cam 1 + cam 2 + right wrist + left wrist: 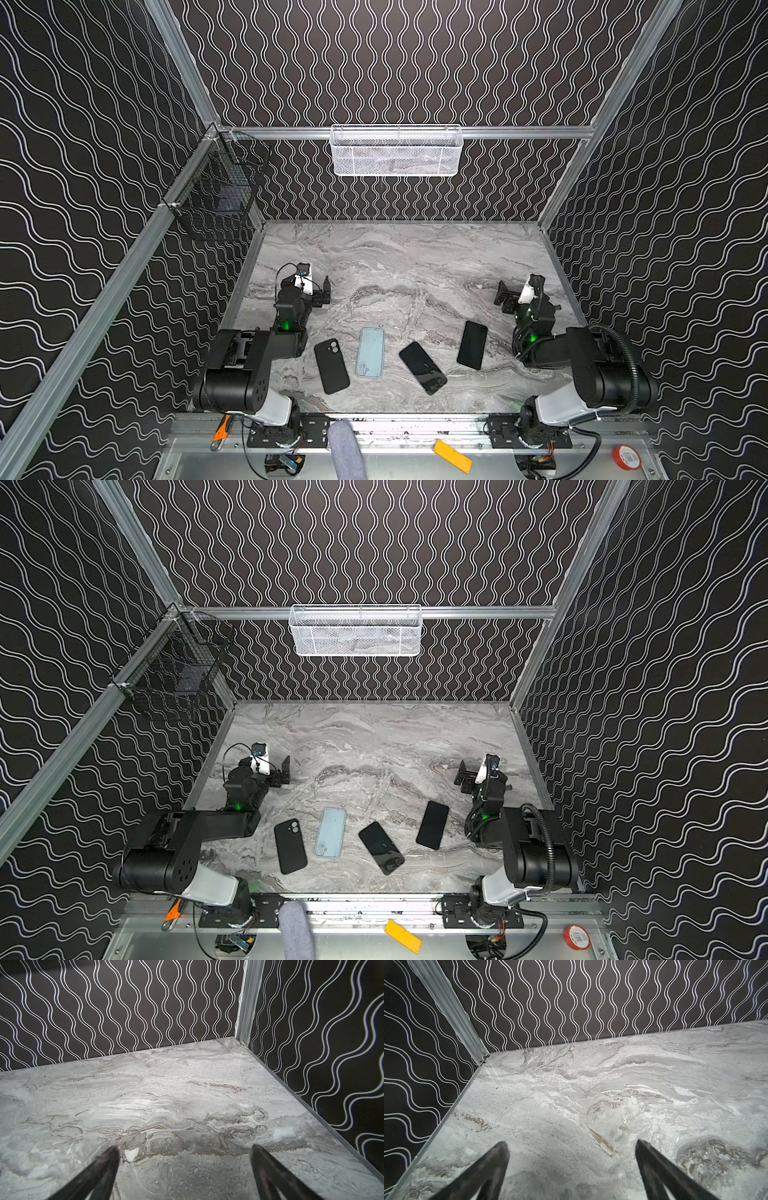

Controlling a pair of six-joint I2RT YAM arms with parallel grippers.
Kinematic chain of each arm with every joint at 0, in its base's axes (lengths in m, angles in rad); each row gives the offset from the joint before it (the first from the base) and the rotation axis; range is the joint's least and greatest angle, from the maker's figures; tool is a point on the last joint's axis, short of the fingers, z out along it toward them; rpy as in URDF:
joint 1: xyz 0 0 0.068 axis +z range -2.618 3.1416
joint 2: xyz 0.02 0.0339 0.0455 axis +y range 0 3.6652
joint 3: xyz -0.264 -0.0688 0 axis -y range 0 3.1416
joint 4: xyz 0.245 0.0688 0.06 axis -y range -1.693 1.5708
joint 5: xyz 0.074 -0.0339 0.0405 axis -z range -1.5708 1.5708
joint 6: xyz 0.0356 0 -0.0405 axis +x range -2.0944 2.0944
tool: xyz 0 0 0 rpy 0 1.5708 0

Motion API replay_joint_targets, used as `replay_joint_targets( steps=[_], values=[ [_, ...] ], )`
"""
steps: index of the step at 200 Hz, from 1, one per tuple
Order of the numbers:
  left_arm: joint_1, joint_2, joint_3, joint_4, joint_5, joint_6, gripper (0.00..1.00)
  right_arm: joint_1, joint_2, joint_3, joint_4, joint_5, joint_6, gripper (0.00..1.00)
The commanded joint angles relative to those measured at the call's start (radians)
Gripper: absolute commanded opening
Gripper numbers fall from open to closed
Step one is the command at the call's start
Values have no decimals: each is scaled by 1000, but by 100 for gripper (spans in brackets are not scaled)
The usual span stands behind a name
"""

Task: Put the phone into the phone case

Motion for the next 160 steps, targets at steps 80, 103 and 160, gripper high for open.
replay_joint_targets(
  steps=[80, 103, 160],
  values=[
    [12, -211, -32, -64, -114, -40, 99, 0, -229, 6, -178, 68, 39, 100],
    [12, -388, 66, -286, -87, -44, 99, -1, -372, 119, -378, 16, 98, 100],
    [19, -551, 503, -978, 167, -476, 99, -52, -537, 319, -741, -108, 645, 100]
  ],
)
